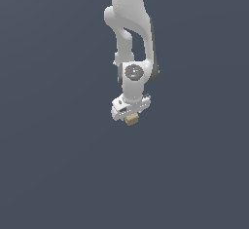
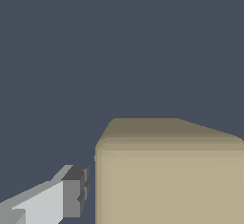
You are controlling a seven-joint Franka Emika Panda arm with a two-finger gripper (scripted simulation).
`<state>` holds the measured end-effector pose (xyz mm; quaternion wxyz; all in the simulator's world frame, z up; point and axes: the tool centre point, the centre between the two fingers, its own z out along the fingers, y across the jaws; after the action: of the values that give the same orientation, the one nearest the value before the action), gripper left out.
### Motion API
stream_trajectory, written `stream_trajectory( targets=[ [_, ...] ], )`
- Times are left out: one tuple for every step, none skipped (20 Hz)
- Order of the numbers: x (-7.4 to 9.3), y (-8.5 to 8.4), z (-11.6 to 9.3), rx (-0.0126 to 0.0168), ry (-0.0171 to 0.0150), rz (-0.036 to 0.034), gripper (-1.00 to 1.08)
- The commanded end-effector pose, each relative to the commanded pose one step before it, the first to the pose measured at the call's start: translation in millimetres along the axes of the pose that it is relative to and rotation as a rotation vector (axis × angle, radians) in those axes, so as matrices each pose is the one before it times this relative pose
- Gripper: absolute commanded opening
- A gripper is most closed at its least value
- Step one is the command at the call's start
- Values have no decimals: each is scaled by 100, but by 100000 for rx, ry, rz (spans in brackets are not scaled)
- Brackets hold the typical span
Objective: Pick up the object and move it to a goal position.
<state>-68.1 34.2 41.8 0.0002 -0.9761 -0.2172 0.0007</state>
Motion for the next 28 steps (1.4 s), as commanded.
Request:
stream_trajectory(
  targets=[
    [56,34,241,-59,124,-14,100],
    [0,0,0,0,0,0,-100],
    [0,0,0,0,0,0,-100],
    [0,0,0,0,0,0,-100],
    [0,0,0,0,0,0,-100],
    [0,0,0,0,0,0,-100],
    [0,0,0,0,0,0,-100],
    [0,0,0,0,0,0,-100],
    [0,0,0,0,0,0,-100],
    [0,0,0,0,0,0,-100],
    [0,0,0,0,0,0,-100],
    [-9,47,-83,-67,42,58,-100],
    [11,25,-10,0,0,0,-100],
    [34,75,-29,0,0,0,-100],
    [57,125,-48,0,0,0,-100],
    [79,174,-67,0,0,0,-100],
    [101,223,-85,0,0,0,-100],
    [123,270,-103,0,0,0,-100],
    [144,315,-121,0,0,0,-100],
    [164,360,-138,0,0,0,-100],
    [184,402,-154,0,0,0,-100],
    [203,443,-169,0,0,0,-100],
    [221,482,-184,0,0,0,-100],
    [241,514,-193,65,20,-14,-100],
    [256,553,-211,0,0,0,-100],
    [272,586,-223,0,0,0,-100],
    [287,616,-234,0,0,0,-100],
    [301,644,-244,0,0,0,-100]
  ],
)
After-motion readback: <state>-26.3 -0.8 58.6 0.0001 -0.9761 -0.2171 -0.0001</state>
